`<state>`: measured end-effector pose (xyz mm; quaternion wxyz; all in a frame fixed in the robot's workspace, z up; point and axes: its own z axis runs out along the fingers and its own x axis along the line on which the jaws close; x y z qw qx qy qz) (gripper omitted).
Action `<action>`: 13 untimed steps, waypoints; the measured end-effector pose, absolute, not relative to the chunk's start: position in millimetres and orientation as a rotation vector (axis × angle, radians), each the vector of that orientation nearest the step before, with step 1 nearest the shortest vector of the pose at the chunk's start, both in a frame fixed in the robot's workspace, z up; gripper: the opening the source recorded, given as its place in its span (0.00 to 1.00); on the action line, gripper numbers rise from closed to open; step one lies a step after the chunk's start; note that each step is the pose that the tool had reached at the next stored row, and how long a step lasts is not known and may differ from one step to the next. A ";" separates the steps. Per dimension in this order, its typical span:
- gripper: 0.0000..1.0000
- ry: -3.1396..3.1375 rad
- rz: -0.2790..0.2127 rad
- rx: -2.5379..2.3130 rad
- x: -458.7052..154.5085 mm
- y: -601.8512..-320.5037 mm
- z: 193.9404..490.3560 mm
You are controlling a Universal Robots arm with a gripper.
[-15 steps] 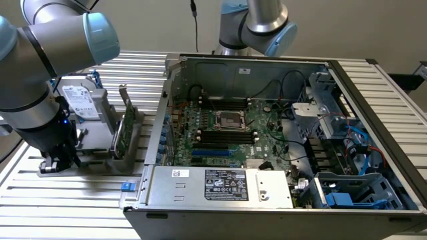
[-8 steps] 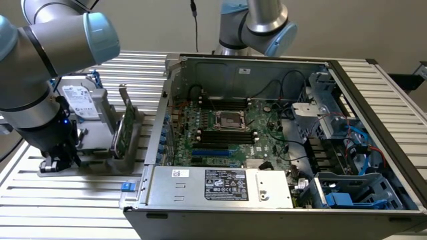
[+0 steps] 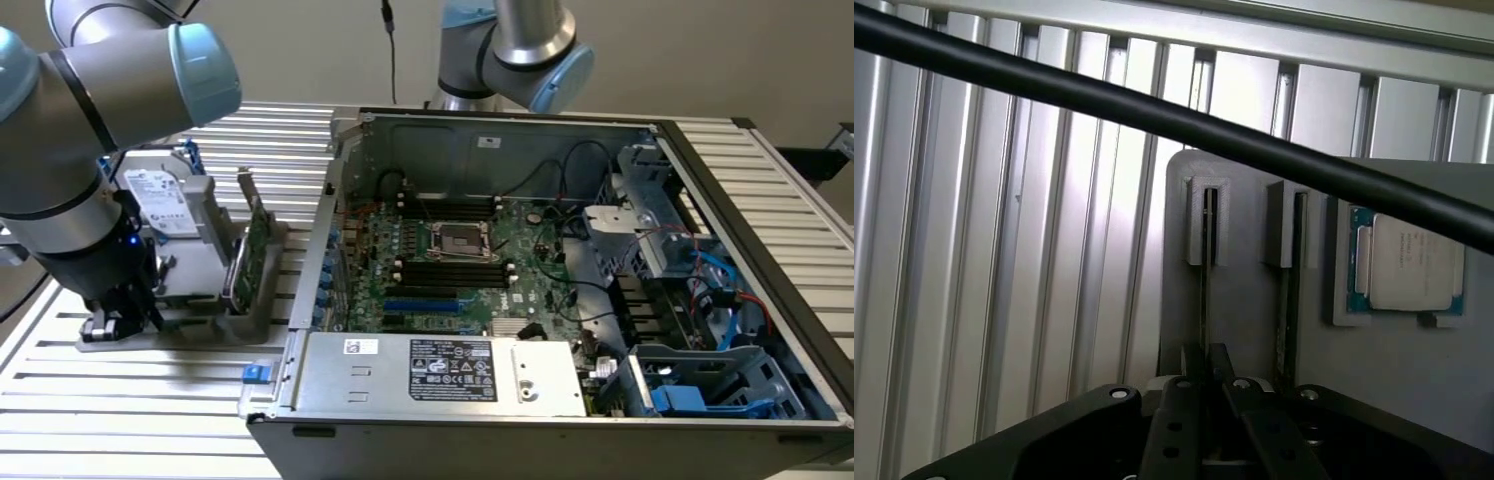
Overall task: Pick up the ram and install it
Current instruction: 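Pick up the ram and move it above insertion slot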
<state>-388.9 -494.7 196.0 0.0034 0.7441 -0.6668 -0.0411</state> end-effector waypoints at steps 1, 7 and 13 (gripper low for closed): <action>0.14 -2.090 -0.129 2.332 -388.9 -494.6 196.0; 0.14 -2.090 -0.130 2.332 -388.9 -494.0 196.0; 0.14 -2.089 -0.131 2.331 -388.9 -493.6 196.1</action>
